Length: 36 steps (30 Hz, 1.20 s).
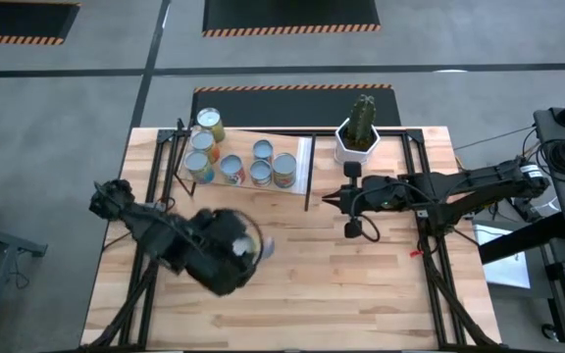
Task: Pick and place cans onto a shelf
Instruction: Put canned peaches on the shelf
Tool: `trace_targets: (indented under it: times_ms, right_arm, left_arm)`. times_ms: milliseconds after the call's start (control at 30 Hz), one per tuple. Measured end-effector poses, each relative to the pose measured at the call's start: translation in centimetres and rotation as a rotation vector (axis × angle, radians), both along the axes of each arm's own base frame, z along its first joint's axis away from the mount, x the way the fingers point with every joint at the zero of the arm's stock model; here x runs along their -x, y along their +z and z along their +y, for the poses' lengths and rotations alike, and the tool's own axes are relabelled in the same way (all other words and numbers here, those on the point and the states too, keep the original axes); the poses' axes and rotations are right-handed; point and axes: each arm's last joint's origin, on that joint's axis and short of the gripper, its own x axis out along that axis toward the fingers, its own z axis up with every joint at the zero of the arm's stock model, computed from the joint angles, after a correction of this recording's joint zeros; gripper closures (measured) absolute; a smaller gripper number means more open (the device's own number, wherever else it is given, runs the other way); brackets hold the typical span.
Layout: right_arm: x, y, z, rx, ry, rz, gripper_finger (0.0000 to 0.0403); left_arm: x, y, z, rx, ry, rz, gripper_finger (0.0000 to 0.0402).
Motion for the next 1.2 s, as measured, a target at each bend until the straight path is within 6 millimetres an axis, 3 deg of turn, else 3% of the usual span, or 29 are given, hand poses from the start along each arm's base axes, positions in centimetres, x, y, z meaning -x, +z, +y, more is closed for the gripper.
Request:
trace_targets:
  times_ms: [167,500,867,1200]
  right_arm:
    - [1.4,0.1,-0.2,-0.016,-0.006,-0.030,0.0394]
    - [2.2,0.3,-0.3,-0.026,-0.008,-0.058,0.0394]
    - [2.1,0.2,-0.3,-0.029,-0.010,-0.056,0.0394]
    - [2.1,0.2,-0.3,-0.025,-0.008,-0.054,0.0394]
  left_arm:
    - [-1.3,3.0,3.1,-0.099,-0.064,-0.064,0.0090]
    - [-2.9,6.3,9.7,-0.370,-0.117,-0.123,0.0090]
    - [-4.7,7.2,17.7,-0.477,-0.131,-0.108,0.0090]
    - [-5.9,6.0,25.4,-0.348,-0.178,-0.123,0.0090]
